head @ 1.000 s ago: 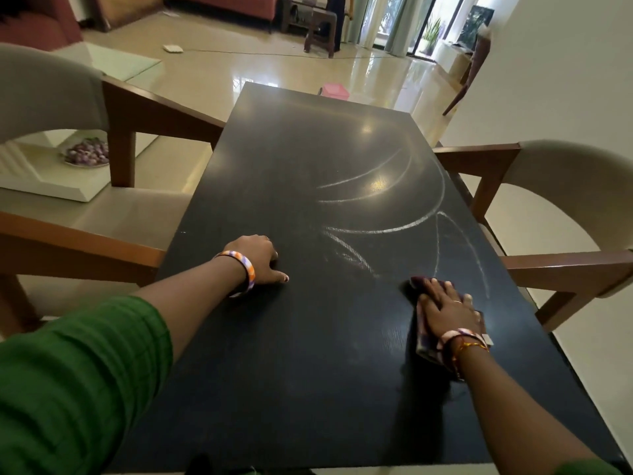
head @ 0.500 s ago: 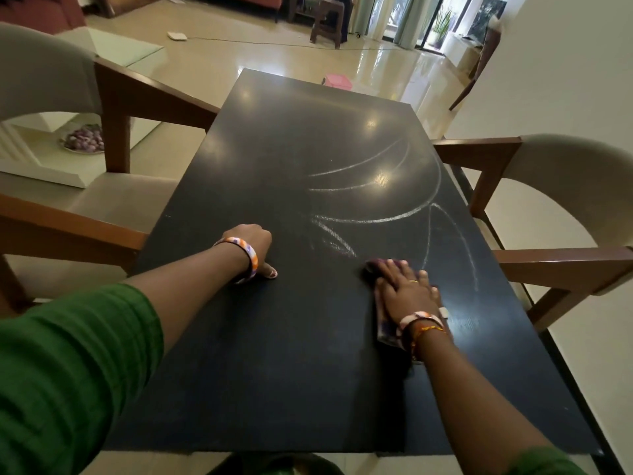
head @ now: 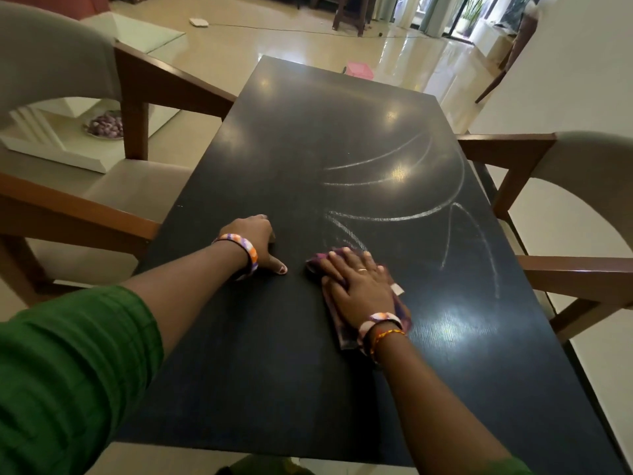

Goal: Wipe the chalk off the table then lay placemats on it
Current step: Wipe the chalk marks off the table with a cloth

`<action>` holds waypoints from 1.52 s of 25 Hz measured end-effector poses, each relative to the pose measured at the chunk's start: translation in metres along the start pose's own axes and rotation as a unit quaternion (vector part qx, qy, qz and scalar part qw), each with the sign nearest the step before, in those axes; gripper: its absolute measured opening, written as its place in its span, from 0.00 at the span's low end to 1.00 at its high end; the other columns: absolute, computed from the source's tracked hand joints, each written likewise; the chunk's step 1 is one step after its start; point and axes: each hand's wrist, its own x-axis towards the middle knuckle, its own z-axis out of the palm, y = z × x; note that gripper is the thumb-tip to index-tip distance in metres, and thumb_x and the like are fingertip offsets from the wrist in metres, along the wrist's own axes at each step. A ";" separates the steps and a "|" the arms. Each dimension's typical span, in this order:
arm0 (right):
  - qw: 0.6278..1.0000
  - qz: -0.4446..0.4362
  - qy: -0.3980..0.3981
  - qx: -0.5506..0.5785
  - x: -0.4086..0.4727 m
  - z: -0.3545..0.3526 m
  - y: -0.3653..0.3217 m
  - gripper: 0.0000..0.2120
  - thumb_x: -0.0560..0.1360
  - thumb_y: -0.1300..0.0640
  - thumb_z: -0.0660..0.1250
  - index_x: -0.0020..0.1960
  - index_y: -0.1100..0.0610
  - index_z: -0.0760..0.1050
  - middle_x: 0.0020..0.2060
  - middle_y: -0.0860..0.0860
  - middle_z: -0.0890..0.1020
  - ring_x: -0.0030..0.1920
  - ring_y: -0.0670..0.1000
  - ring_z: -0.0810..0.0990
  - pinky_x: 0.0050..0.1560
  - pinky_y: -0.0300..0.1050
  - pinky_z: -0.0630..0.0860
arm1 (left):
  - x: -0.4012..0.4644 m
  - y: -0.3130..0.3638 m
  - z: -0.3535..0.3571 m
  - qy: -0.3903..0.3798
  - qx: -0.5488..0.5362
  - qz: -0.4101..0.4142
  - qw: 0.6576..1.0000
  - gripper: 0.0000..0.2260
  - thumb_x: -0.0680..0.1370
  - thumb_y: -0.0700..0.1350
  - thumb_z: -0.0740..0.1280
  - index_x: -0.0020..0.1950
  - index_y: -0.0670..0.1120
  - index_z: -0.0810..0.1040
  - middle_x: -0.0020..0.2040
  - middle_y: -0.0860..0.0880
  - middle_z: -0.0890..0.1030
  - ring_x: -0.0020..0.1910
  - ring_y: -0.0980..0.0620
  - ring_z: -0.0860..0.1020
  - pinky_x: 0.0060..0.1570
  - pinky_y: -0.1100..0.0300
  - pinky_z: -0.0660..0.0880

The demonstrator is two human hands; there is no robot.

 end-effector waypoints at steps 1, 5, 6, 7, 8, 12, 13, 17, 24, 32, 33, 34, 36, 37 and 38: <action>0.999 0.032 0.025 -0.013 -0.001 -0.004 0.026 0.24 0.79 0.42 0.54 0.74 0.40 0.57 0.76 0.43 0.56 0.76 0.54 0.51 0.73 0.52 0.49 | -0.004 -0.006 0.005 0.007 -0.027 0.005 1.000 0.35 0.69 0.63 0.69 0.71 0.47 0.68 0.70 0.49 0.66 0.65 0.48 0.71 0.62 0.53 0.72; 0.976 0.217 0.038 -0.004 -0.020 -0.030 0.116 0.24 0.80 0.43 0.51 0.75 0.42 0.56 0.76 0.47 0.58 0.75 0.58 0.54 0.73 0.59 0.51 | -0.022 -0.016 0.041 0.059 0.010 0.055 0.997 0.31 0.79 0.61 0.52 0.77 0.48 0.48 0.78 0.50 0.47 0.77 0.52 0.48 0.74 0.55 0.48; 0.966 0.255 0.035 0.006 -0.023 -0.035 0.121 0.25 0.80 0.43 0.50 0.76 0.44 0.54 0.76 0.48 0.56 0.75 0.59 0.52 0.74 0.60 0.49 | -0.022 -0.015 0.047 0.072 0.022 0.055 0.996 0.30 0.80 0.60 0.48 0.78 0.48 0.45 0.78 0.50 0.44 0.77 0.53 0.45 0.74 0.55 0.45; 0.958 0.285 0.035 0.011 -0.022 -0.038 0.118 0.26 0.80 0.43 0.50 0.77 0.46 0.53 0.77 0.49 0.55 0.76 0.60 0.51 0.74 0.59 0.48 | -0.020 -0.014 0.051 0.081 0.023 0.051 0.995 0.29 0.81 0.59 0.46 0.78 0.48 0.44 0.78 0.51 0.43 0.77 0.53 0.44 0.74 0.55 0.44; 0.955 0.296 0.035 0.006 -0.018 -0.037 0.107 0.26 0.80 0.43 0.50 0.77 0.46 0.53 0.77 0.50 0.55 0.76 0.60 0.50 0.74 0.59 0.48 | -0.019 -0.013 0.054 0.090 0.017 0.047 0.995 0.28 0.81 0.58 0.45 0.78 0.47 0.44 0.78 0.51 0.44 0.77 0.54 0.44 0.74 0.55 0.44; 0.992 0.127 0.014 0.005 0.012 -0.006 0.007 0.26 0.79 0.44 0.53 0.76 0.44 0.54 0.77 0.47 0.54 0.76 0.58 0.48 0.74 0.55 0.46 | -0.017 -0.015 0.055 0.113 0.004 0.045 0.993 0.25 0.82 0.55 0.45 0.78 0.47 0.47 0.78 0.51 0.46 0.77 0.54 0.46 0.74 0.57 0.45; 0.997 0.071 -0.003 0.011 0.016 0.003 -0.018 0.26 0.79 0.44 0.53 0.76 0.44 0.55 0.77 0.46 0.53 0.76 0.58 0.47 0.74 0.54 0.44 | -0.018 -0.015 0.055 0.108 0.002 0.043 0.993 0.25 0.82 0.54 0.46 0.78 0.47 0.47 0.78 0.51 0.46 0.77 0.54 0.45 0.74 0.57 0.45; 1.000 0.019 -0.010 -0.006 0.030 -0.003 0.004 0.24 0.80 0.45 0.52 0.75 0.40 0.55 0.76 0.42 0.54 0.76 0.55 0.48 0.73 0.57 0.45 | -0.020 -0.013 0.053 0.097 -0.002 0.041 0.994 0.26 0.82 0.54 0.46 0.78 0.47 0.45 0.78 0.51 0.45 0.77 0.54 0.44 0.74 0.57 0.44; 0.966 0.258 0.001 0.027 0.019 -0.039 0.092 0.25 0.80 0.45 0.50 0.76 0.44 0.52 0.77 0.47 0.52 0.76 0.60 0.47 0.74 0.59 0.45 | -0.019 -0.009 0.054 0.106 -0.001 0.041 0.994 0.25 0.82 0.54 0.45 0.77 0.46 0.46 0.78 0.51 0.45 0.77 0.54 0.45 0.74 0.57 0.44; 1.000 -0.001 -0.028 0.011 0.050 -0.001 -0.016 0.23 0.80 0.45 0.51 0.75 0.38 0.54 0.76 0.42 0.53 0.77 0.55 0.46 0.73 0.57 0.43 | -0.020 -0.011 0.051 0.104 -0.027 0.049 0.993 0.25 0.82 0.53 0.47 0.77 0.47 0.48 0.78 0.51 0.47 0.77 0.55 0.46 0.74 0.59 0.43; 0.999 0.037 -0.015 0.012 0.052 -0.008 0.011 0.23 0.80 0.45 0.51 0.74 0.37 0.55 0.76 0.42 0.53 0.76 0.55 0.47 0.73 0.59 0.44 | -0.020 -0.012 0.051 0.103 -0.027 0.050 0.993 0.25 0.82 0.53 0.47 0.77 0.47 0.48 0.78 0.51 0.46 0.77 0.55 0.45 0.74 0.59 0.43; 0.996 0.082 -0.006 0.015 0.051 -0.016 0.040 0.23 0.79 0.45 0.51 0.74 0.37 0.55 0.76 0.42 0.54 0.76 0.55 0.49 0.73 0.60 0.46 | -0.020 -0.013 0.052 0.106 -0.028 0.050 0.993 0.25 0.82 0.53 0.47 0.77 0.47 0.48 0.78 0.51 0.46 0.77 0.55 0.45 0.73 0.59 0.43; 0.984 0.175 0.000 0.027 0.045 -0.033 0.087 0.23 0.80 0.46 0.51 0.75 0.39 0.56 0.76 0.44 0.55 0.76 0.57 0.49 0.73 0.61 0.46 | -0.018 -0.013 0.053 0.117 -0.028 0.053 0.991 0.25 0.82 0.53 0.47 0.77 0.47 0.48 0.78 0.51 0.46 0.77 0.55 0.45 0.74 0.59 0.43; 0.977 0.209 0.003 0.034 0.041 -0.038 0.096 0.24 0.80 0.46 0.50 0.75 0.41 0.55 0.77 0.45 0.55 0.76 0.58 0.49 0.74 0.61 0.45 | -0.017 -0.013 0.053 0.121 -0.024 0.055 0.991 0.25 0.82 0.53 0.47 0.77 0.47 0.48 0.78 0.51 0.46 0.77 0.55 0.46 0.74 0.59 0.43; 0.972 0.231 0.009 0.036 0.041 -0.038 0.093 0.24 0.80 0.46 0.50 0.76 0.43 0.55 0.77 0.47 0.54 0.76 0.59 0.48 0.74 0.60 0.45 | -0.017 -0.013 0.053 0.122 -0.021 0.053 0.991 0.25 0.82 0.53 0.47 0.77 0.47 0.48 0.78 0.51 0.46 0.77 0.55 0.46 0.74 0.59 0.43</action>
